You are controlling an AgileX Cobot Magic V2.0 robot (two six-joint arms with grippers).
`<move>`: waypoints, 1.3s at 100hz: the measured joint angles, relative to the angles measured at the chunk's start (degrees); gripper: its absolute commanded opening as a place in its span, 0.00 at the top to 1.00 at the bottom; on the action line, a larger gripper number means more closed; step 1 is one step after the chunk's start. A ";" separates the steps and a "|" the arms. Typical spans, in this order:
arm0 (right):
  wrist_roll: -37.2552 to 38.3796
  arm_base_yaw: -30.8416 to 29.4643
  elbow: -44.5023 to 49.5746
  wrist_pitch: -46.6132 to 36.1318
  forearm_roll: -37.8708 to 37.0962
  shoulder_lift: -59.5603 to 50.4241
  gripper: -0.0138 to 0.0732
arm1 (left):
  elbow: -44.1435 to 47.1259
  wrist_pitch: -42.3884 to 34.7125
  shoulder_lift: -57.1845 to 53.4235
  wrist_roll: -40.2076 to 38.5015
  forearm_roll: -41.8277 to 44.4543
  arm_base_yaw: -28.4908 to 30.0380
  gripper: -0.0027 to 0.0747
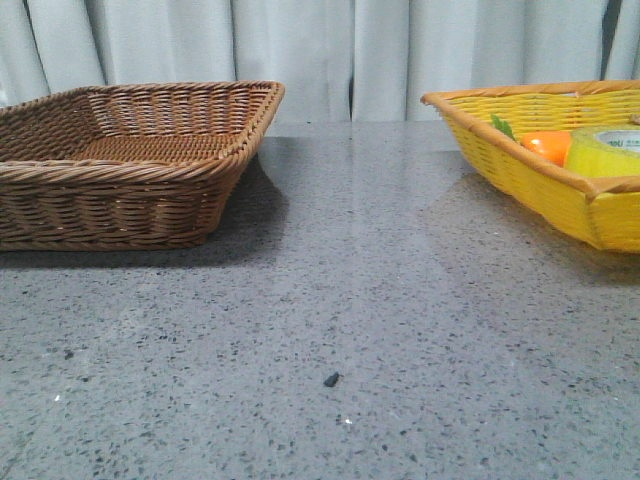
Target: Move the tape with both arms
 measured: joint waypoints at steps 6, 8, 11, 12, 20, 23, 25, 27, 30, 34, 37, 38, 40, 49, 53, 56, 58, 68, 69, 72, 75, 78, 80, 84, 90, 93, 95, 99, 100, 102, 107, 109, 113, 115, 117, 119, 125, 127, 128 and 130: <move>0.00 0.00 0.00 0.00 0.00 0.00 0.93 | 0.00 0.00 0.00 0.00 0.00 0.00 0.99; 0.00 0.00 0.00 0.00 0.00 0.00 0.93 | 0.00 0.00 0.00 0.00 0.00 0.00 0.99; 0.00 0.00 0.00 0.00 0.00 0.00 0.93 | 0.00 0.00 0.00 0.00 0.00 0.00 0.99; 0.00 0.00 0.00 0.00 0.00 0.00 0.93 | 0.00 0.00 0.00 0.00 0.00 0.00 0.99; 0.00 0.00 0.00 0.00 0.00 0.00 0.93 | 0.00 0.00 0.00 0.00 0.00 0.00 0.99; 0.00 0.00 0.00 0.00 0.00 0.00 0.93 | 0.00 0.00 0.00 0.00 0.00 0.00 0.99; 0.00 0.00 0.00 0.00 0.00 0.00 0.93 | 0.00 0.00 0.00 0.00 0.00 0.00 0.99; 0.00 0.00 0.00 0.00 0.00 0.00 0.93 | 0.00 0.00 0.00 0.00 0.00 0.00 0.99; 0.00 0.00 0.00 0.00 0.00 0.00 0.93 | 0.00 0.00 0.00 0.00 0.00 0.00 0.99; 0.00 0.00 0.00 0.00 0.00 0.00 0.93 | 0.00 0.00 0.00 0.00 0.00 0.00 0.99; 0.00 0.00 0.00 0.00 0.00 0.00 0.93 | 0.00 0.00 0.00 0.00 0.00 0.00 0.99; 0.00 0.00 0.00 0.00 0.00 0.00 0.93 | 0.00 0.00 0.00 0.00 0.00 0.00 0.99; 0.00 0.00 0.00 0.00 0.00 0.00 0.93 | 0.00 0.00 0.00 0.00 0.00 0.00 0.99; 0.00 0.00 0.00 0.00 0.00 0.00 0.93 | 0.00 0.00 0.00 0.00 0.00 0.00 0.99; 0.00 0.00 0.00 0.00 0.00 0.00 0.93 | 0.00 0.00 0.00 0.00 0.00 0.00 0.99; 0.00 0.00 0.00 0.00 0.00 0.00 0.93 | 0.00 0.00 0.00 0.00 0.00 0.00 0.99; 0.00 0.00 0.00 0.00 0.00 0.00 0.93 | 0.00 0.00 0.00 0.00 0.00 0.00 0.99; 0.00 0.00 0.00 0.00 0.00 0.00 0.93 | 0.00 0.00 0.00 0.00 0.00 0.00 0.99; 0.00 0.00 0.00 0.00 0.00 0.00 0.93 | 0.00 0.00 0.00 0.00 0.00 0.00 0.99; 0.00 0.00 0.00 0.00 0.00 0.00 0.93 | 0.00 0.00 0.00 0.00 0.00 0.00 0.99; 0.00 0.00 0.00 0.00 0.00 0.00 0.93 | 0.00 0.00 0.00 0.00 0.00 0.00 0.99; 0.00 0.00 0.00 0.00 0.00 0.00 0.93 | 0.00 0.00 0.00 0.00 0.00 0.00 0.99; 0.00 0.00 0.00 0.00 0.00 0.00 0.93 | 0.00 0.00 0.00 0.00 0.00 0.00 0.99; 0.00 0.00 0.00 0.00 0.00 0.00 0.93 | 0.00 0.00 0.00 0.00 0.00 0.00 0.99; 0.00 0.00 0.00 0.00 0.00 0.00 0.93 | 0.00 0.00 0.00 0.00 0.00 0.00 0.99; 0.00 0.00 0.00 0.00 0.00 0.00 0.93 | 0.00 0.00 0.00 0.00 0.00 0.00 0.99; 0.00 0.00 0.00 0.00 0.00 0.00 0.93 | 0.00 0.00 0.00 0.00 0.00 0.00 0.99; 0.00 0.00 0.00 0.00 0.00 0.00 0.93 | 0.00 0.00 0.00 0.00 0.00 0.00 0.99; 0.00 0.00 0.00 0.00 0.00 0.00 0.93 | 0.00 0.00 0.00 0.00 0.00 0.00 0.99; 0.00 0.00 0.00 0.00 0.00 0.00 0.93 | 0.00 0.00 0.00 0.00 0.00 0.00 0.99; 0.00 0.00 0.00 0.00 0.00 0.00 0.93 | 0.00 0.00 0.00 0.00 0.00 0.00 0.99; 0.00 0.00 0.00 0.00 0.00 0.00 0.93 | 0.00 0.00 0.00 0.00 0.00 0.00 0.99; 0.00 0.00 0.00 0.00 0.00 0.00 0.93 | 0.00 0.00 0.00 0.00 0.00 0.00 0.99; 0.00 0.00 0.00 0.00 0.00 0.00 0.93 | 0.00 0.00 0.00 0.00 0.00 0.00 0.99; 0.00 0.00 0.00 0.00 0.00 0.00 0.93 | 0.00 0.00 0.00 0.00 0.00 0.00 0.99; 0.00 0.00 0.00 0.00 0.00 0.00 0.93 | 0.00 -0.11 0.00 0.00 0.00 0.00 0.99; 0.00 0.00 0.00 0.00 0.00 0.00 0.93 | 0.00 -0.38 0.00 0.00 0.00 0.00 0.99; 0.00 0.00 0.00 0.00 0.00 0.00 0.93 | 0.00 -0.59 0.00 0.00 0.00 0.00 0.99; 0.00 0.00 0.00 0.00 0.00 0.00 0.93 | 0.00 -0.57 0.00 0.00 0.00 0.00 0.99; 0.00 0.00 0.00 0.00 0.00 0.00 0.93 | 0.00 -0.83 0.00 0.00 0.00 0.00 0.99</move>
